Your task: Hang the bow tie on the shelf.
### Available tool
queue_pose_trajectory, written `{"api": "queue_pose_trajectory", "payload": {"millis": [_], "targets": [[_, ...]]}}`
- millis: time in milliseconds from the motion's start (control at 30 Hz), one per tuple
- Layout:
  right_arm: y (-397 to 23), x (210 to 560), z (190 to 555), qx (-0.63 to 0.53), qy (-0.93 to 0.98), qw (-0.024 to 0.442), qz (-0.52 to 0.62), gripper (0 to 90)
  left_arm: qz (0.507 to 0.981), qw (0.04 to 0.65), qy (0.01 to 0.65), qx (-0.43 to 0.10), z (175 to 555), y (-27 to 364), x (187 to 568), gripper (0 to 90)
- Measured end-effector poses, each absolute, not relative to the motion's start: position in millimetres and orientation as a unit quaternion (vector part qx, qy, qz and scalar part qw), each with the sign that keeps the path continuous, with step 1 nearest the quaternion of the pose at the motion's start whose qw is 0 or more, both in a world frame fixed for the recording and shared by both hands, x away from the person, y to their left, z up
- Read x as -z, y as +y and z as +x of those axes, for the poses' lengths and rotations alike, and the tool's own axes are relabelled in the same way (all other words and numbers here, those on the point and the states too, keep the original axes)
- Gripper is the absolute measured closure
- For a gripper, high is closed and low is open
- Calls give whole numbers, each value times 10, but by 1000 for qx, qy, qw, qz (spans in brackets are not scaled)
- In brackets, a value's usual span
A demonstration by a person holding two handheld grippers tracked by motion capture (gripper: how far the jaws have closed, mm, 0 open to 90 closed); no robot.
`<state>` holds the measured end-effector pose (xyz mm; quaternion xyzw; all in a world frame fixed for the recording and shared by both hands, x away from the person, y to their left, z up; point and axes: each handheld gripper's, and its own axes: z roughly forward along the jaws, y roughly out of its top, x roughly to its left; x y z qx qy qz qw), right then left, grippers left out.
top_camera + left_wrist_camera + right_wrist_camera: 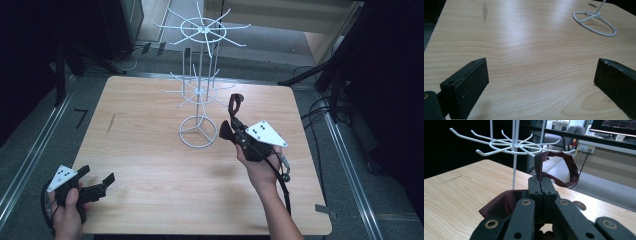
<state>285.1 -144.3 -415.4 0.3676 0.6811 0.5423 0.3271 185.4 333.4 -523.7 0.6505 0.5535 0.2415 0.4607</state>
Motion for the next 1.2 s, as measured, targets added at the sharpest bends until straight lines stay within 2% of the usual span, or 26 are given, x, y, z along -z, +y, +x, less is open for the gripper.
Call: {"api": "queue_pose_trajectory", "payload": {"millis": [367, 1200], "targets": [[-1287, 4276, 2912, -528, 698, 315, 366, 900, 651, 460, 554, -242, 1854, 3334, 5237, 2], [-994, 4825, 3309, -473, 739, 266, 399, 899, 651, 461, 553, -241, 1853, 3335, 5237, 2]]}}
